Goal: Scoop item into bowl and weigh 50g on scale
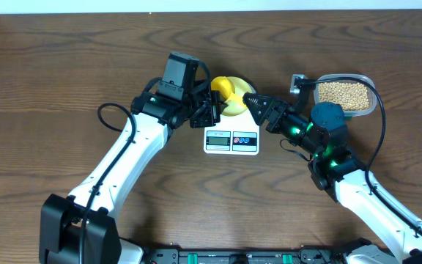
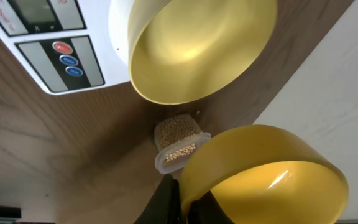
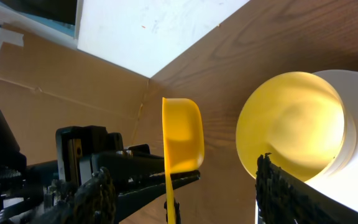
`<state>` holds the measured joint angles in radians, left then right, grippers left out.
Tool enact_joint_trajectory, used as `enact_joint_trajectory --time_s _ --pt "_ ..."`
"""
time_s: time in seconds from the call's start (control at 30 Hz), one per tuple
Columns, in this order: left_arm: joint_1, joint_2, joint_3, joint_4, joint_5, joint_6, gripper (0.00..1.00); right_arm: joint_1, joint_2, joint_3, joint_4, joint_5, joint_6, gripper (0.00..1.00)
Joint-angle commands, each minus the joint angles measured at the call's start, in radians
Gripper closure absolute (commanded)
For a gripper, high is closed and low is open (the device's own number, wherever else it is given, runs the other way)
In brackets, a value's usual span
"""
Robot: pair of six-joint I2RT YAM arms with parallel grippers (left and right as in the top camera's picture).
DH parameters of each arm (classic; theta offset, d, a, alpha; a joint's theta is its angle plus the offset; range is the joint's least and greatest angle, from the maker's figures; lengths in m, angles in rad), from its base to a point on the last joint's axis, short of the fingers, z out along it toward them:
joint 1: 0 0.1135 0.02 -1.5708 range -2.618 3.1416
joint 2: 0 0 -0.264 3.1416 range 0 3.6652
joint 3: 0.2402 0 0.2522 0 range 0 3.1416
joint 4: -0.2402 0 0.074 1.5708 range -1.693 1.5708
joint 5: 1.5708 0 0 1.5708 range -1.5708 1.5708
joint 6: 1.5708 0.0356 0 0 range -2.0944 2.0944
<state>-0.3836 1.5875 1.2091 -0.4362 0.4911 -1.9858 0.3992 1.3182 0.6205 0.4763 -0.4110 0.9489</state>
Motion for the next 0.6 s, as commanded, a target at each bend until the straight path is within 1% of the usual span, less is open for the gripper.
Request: enact_joint_trajectory --time_s 0.0,0.1,0.27,0.43,0.53,0.57 --pt "-0.01 -0.013 -0.005 0.005 -0.01 -0.047 0.92 0.017 0.005 0.014 0.003 -0.003 -0.019 0.31" --pt "-0.02 -0.013 -0.005 0.005 -0.01 -0.073 0.92 0.025 0.005 0.014 0.003 0.002 -0.022 0.33" --pt "-0.029 -0.013 -0.005 0.005 -0.01 -0.101 0.92 0.028 0.005 0.014 0.003 0.022 -0.023 0.39" --pt "-0.028 -0.013 -0.005 0.005 -0.01 -0.101 0.92 0.028 0.005 0.014 0.003 0.031 -0.022 0.48" --pt "-0.028 -0.013 -0.005 0.005 -0.009 -0.102 0.92 0.028 0.007 0.014 0.003 0.047 -0.022 0.58" --pt "-0.029 -0.013 -0.005 0.005 -0.009 -0.102 0.92 0.028 0.008 0.014 0.003 0.047 -0.022 0.6"
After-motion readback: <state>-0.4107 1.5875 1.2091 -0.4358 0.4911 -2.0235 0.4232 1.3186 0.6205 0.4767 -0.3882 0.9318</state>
